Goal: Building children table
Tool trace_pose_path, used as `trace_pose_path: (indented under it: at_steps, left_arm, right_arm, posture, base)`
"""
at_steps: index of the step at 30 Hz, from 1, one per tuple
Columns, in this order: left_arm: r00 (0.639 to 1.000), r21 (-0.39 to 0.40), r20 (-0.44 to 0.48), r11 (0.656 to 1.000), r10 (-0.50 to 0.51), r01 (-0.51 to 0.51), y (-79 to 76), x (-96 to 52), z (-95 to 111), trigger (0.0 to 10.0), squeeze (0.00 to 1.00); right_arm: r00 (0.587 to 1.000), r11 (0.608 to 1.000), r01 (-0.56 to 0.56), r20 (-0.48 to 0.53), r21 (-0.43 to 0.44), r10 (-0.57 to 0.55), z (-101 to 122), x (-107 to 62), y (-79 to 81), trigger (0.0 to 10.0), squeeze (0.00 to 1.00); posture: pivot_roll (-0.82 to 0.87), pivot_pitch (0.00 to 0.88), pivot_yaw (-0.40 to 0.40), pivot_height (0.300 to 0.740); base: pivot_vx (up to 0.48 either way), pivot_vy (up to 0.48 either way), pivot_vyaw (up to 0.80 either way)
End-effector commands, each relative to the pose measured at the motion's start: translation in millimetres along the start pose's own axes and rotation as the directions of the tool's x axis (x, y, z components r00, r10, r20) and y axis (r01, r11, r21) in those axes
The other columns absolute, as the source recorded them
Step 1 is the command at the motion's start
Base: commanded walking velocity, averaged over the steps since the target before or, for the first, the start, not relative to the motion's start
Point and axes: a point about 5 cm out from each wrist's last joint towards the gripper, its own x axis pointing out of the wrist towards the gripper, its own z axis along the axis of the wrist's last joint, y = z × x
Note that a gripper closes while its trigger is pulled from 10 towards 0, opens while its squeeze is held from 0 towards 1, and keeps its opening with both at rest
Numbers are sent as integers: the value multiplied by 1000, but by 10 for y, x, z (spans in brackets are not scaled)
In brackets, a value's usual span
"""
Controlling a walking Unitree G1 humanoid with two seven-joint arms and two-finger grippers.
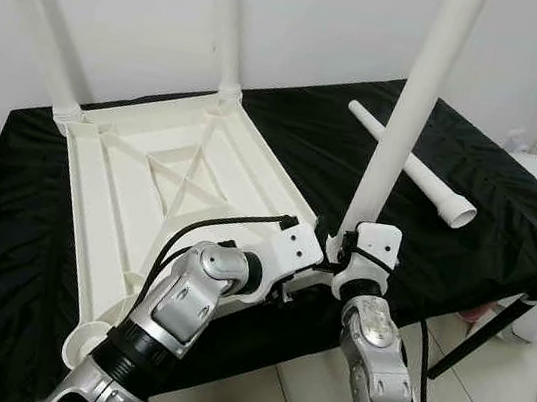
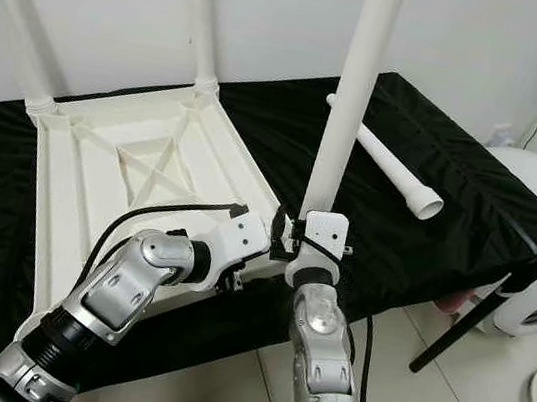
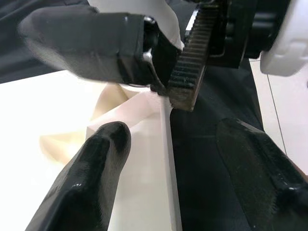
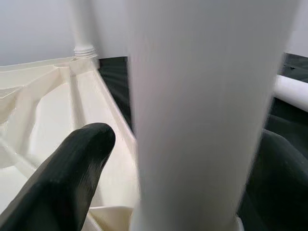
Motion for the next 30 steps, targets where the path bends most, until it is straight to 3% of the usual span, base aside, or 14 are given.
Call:
trace_pose_path:
  at_steps: [1, 19, 26, 27, 29, 30]
  left_arm:
    - [994, 3, -21, 994, 106, -106, 46, 24, -37, 10000, 0]
    - [981, -95, -117, 981, 155, -167, 2, 181, -179, 10000, 0]
    - [961, -118, -181, 966, 209, -232, 128, 152, -337, 10000, 0]
    - [956, -121, -196, 962, 218, -244, 154, 138, -382, 6431, 0]
    - [956, -121, -196, 962, 218, -244, 154, 138, -382, 6431, 0]
    - [954, -125, -205, 960, 221, -249, 174, 118, -419, 6902, 0]
  right_arm:
    - [1000, 1000, -22, 0, 10, 22, 3, -15, -10, 10000, 0]
    - [999, 999, -46, 12, -12, 46, 38, -6, -145, 10000, 0]
    - [999, 999, -42, 17, -16, 43, 49, -3, -179, 10000, 0]
    - [999, 999, -41, 17, -17, 41, 49, -1, -186, 10000, 0]
    - [999, 999, -41, 17, -17, 41, 49, -1, -186, 10000, 0]
    - [999, 999, -39, 18, -17, 40, 52, 1, -190, 10000, 0]
  posture:
    - [-117, 62, 100, 740]
    - [-128, 59, 102, 740]
    - [-135, 62, 107, 740]
    - [-135, 62, 107, 740]
    - [-135, 62, 107, 740]
    - [-137, 66, 107, 740]
  base:
    - [0, 0, 0]
    - [0, 0, 0]
    - [0, 0, 0]
    - [0, 0, 0]
    - [0, 0, 0]
    - [0, 0, 0]
